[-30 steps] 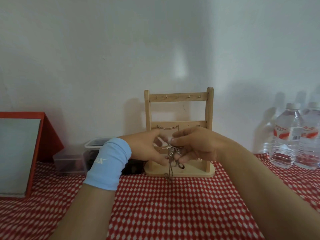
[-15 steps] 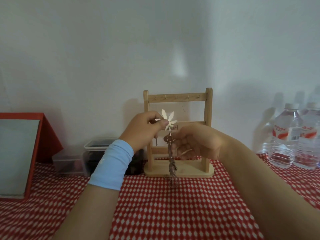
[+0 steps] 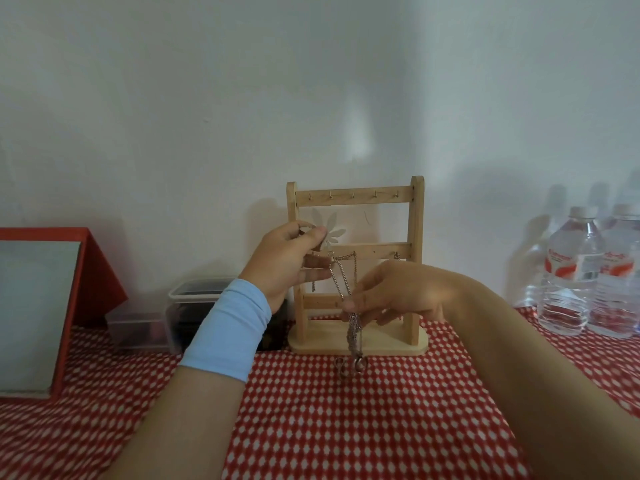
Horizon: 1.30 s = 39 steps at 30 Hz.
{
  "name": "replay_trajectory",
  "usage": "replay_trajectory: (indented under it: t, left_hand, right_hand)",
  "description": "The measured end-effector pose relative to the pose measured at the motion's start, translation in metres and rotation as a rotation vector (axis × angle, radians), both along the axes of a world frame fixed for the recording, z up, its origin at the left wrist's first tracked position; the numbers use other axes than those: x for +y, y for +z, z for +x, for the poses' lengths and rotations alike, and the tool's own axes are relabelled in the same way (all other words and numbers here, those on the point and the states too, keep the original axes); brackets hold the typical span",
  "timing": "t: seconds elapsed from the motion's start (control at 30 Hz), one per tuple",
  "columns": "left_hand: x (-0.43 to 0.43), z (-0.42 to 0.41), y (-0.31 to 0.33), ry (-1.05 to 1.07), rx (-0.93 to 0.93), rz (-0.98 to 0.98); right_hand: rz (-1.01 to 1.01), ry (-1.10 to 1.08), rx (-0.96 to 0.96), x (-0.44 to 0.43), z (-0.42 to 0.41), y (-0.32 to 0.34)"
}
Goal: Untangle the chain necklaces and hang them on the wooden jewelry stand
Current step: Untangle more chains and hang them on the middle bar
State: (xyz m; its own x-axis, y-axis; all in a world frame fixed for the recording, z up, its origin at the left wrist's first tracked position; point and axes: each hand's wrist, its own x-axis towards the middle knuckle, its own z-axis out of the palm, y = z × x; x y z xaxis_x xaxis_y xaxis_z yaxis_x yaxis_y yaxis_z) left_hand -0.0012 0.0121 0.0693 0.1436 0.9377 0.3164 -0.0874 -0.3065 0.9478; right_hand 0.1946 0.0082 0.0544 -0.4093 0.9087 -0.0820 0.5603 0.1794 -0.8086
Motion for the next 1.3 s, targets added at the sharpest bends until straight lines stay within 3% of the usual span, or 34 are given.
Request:
replay_trajectory:
  t: [0.2, 0.43, 0.5, 0.57, 0.67, 0.73, 0.83, 0.9, 1.03, 1.3]
  left_hand:
    - [-0.004, -0.001, 0.005, 0.008, -0.043, 0.007]
    - [-0.001, -0.026, 0.008, 0.218, 0.201, 0.043]
    - [-0.002, -0.040, 0.010, 0.201, 0.404, 0.002]
    - [-0.006, -0.054, 0.012, 0.131, 0.750, -0.090]
    - [-0.010, -0.063, 0.009, -0.024, 1.211, -0.355]
    - [-0.008, -0.058, 0.002, -0.032, 1.378, -0.483]
    - [-0.001, -0.045, -0.005, -0.020, 1.560, -0.499]
    - [0.002, -0.036, -0.007, -0.066, 1.529, -0.380]
    - [0.006, -0.018, -0.020, -0.324, 1.243, -0.102]
    - [0.021, -0.023, -0.047, -0.361, 0.921, -0.229]
  right_hand:
    - [-0.120, 0.145, 0.446, 0.005, -0.004, -0.011]
    - [-0.146, 0.189, 0.163, 0.010, -0.004, -0.022]
    - [-0.122, 0.180, 0.148, 0.011, -0.002, -0.024]
    - [-0.100, 0.132, 0.137, 0.012, -0.002, -0.023]
    - [-0.076, 0.126, 0.052, 0.012, -0.005, -0.022]
    - [-0.061, 0.135, -0.021, 0.010, -0.010, -0.024]
    - [-0.055, 0.131, -0.064, 0.009, -0.017, -0.028]
    - [-0.034, 0.111, -0.066, 0.011, -0.018, -0.032]
    - [-0.026, 0.078, 0.009, 0.014, -0.019, -0.035]
    - [-0.121, 0.050, 0.029, 0.020, -0.017, -0.040]
